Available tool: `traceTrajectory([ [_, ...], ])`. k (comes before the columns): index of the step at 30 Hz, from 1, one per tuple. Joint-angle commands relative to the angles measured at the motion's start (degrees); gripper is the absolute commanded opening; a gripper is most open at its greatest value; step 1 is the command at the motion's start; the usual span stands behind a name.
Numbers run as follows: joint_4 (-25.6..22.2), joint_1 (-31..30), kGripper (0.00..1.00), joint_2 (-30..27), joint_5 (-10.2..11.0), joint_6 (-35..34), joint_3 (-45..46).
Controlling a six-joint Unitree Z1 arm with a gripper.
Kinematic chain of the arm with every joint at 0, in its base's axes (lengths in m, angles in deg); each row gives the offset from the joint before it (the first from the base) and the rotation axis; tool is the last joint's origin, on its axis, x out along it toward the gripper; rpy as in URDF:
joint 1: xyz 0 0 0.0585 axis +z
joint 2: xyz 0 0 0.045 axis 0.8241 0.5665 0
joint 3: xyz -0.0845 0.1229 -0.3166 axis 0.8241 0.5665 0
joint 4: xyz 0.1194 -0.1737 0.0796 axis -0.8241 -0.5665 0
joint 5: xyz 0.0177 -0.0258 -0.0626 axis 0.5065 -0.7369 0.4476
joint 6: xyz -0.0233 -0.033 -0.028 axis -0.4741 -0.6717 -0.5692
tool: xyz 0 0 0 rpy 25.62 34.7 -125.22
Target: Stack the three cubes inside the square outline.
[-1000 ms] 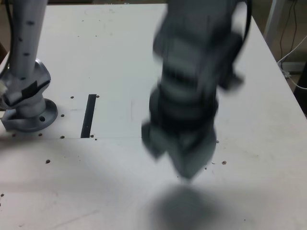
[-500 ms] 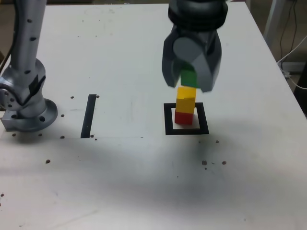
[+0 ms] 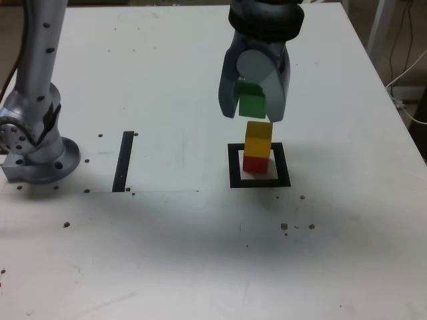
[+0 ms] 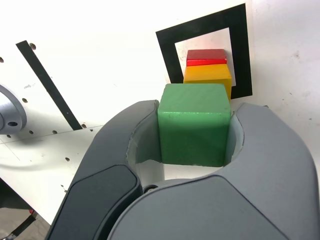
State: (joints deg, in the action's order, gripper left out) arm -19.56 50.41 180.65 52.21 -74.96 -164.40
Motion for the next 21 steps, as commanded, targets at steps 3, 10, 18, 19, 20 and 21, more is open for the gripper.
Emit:
traceTrajectory([
  [3, 0.06, 0.08, 0.22, 0.32, -0.84, -0.11, 0.65],
  [10, 0.73, 0.08, 0.22, 1.22, -2.11, -0.1, 0.31],
  [18, 1.57, 0.08, 0.22, 2.28, -2.52, -0.06, 0.2],
  [19, 1.64, 0.08, 0.22, 2.4, -2.59, -0.04, 0.18],
  [20, 1.71, 0.08, 0.22, 2.53, -2.66, -0.04, 0.16],
  [21, 1.77, 0.08, 0.22, 2.67, -2.71, -0.03, 0.13],
])
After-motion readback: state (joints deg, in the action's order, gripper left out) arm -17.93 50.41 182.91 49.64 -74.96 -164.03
